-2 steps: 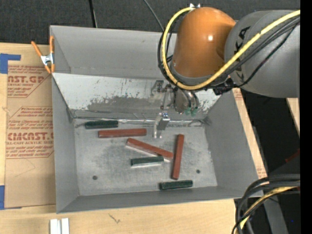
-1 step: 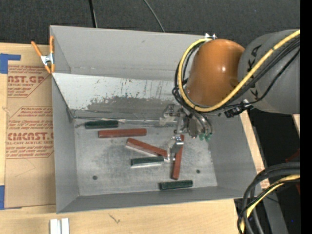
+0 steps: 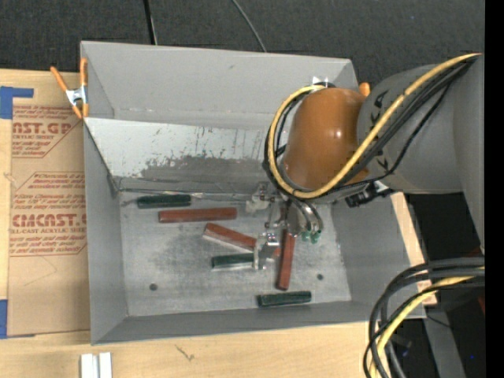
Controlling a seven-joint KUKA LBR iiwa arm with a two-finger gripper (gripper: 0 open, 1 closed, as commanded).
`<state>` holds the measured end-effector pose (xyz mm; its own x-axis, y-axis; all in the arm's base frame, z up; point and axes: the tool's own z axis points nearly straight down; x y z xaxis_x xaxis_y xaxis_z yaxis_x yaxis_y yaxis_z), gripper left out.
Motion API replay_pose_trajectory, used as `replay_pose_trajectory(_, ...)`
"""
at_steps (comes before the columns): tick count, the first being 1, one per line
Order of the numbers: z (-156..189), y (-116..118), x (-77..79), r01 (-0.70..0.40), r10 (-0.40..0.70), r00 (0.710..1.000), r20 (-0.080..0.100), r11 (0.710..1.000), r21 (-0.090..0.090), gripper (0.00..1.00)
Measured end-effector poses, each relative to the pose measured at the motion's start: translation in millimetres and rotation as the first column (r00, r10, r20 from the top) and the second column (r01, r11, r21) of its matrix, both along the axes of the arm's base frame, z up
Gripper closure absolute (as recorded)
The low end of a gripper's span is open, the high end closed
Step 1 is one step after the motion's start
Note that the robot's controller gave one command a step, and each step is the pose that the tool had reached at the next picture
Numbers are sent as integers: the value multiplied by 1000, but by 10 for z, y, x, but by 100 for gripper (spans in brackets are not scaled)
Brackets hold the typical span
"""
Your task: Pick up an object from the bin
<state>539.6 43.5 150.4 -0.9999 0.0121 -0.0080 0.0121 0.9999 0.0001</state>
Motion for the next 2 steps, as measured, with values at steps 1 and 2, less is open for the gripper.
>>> replay_pose_trajectory(1, -736, -40, 31, -75, 75, 997, 13, 997, 1, 100)
replay_pose_trajectory(2, -736, -40, 32, -75, 75, 997, 13, 997, 2, 100)
